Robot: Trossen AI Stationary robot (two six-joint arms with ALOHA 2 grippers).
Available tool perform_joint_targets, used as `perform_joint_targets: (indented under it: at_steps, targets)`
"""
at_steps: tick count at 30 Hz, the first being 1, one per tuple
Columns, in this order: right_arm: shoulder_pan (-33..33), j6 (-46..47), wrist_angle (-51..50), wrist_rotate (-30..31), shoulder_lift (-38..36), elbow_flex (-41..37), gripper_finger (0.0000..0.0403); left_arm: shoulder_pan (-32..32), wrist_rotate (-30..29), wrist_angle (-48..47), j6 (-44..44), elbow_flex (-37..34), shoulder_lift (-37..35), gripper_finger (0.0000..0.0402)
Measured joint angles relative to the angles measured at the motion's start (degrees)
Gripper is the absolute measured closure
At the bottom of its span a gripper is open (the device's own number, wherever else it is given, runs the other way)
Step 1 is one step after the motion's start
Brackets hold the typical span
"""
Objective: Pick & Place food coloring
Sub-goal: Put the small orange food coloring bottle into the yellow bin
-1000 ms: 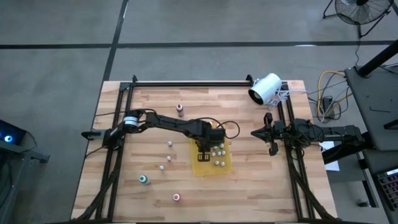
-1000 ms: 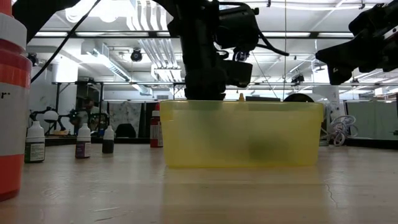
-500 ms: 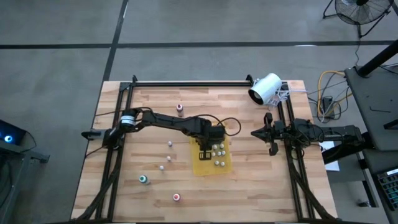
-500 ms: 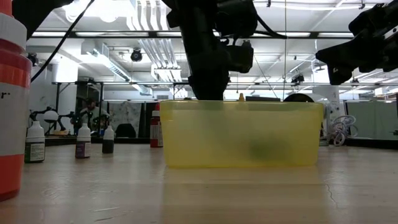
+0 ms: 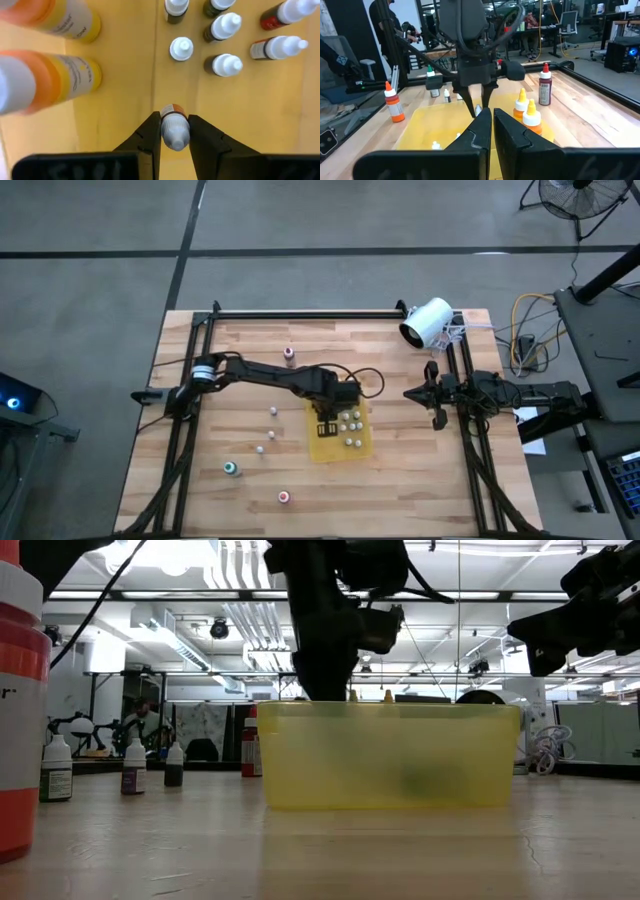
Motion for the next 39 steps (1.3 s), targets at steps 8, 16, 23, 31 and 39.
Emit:
perform_joint_targets:
  at_steps: [8,16,23,31,39]
  targets:
    - [0.00,-0.09,0.00,0.00,-0.02,0.00,0.0390,-1.95,0.23,0.38,-5.90,-1.35,-1.81,0.0344]
    - [0.00,-0.02,0.00,0.00,0.00,0.00,0.0390,-3.02,0.56,4.55,-15.46,-2.46,-1.97,0.0344]
    - [0.00,-0.10,0.00,-0.02,0.00,0.00,0.0390,-2.99,0.56,9.73,-22.86,-3.40,-0.99,0.0344]
    - [0.00,-0.01,0.00,-0.02,0.00,0.00,0.0390,-2.87,0.52,9.92,-23.59,-5.73,-0.68,0.0344]
    - [0.00,-0.07,0.00,-0.02,0.00,0.00,0.0390,-2.54,-1.41,11.45,-24.97,-7.66,-0.65,0.0344]
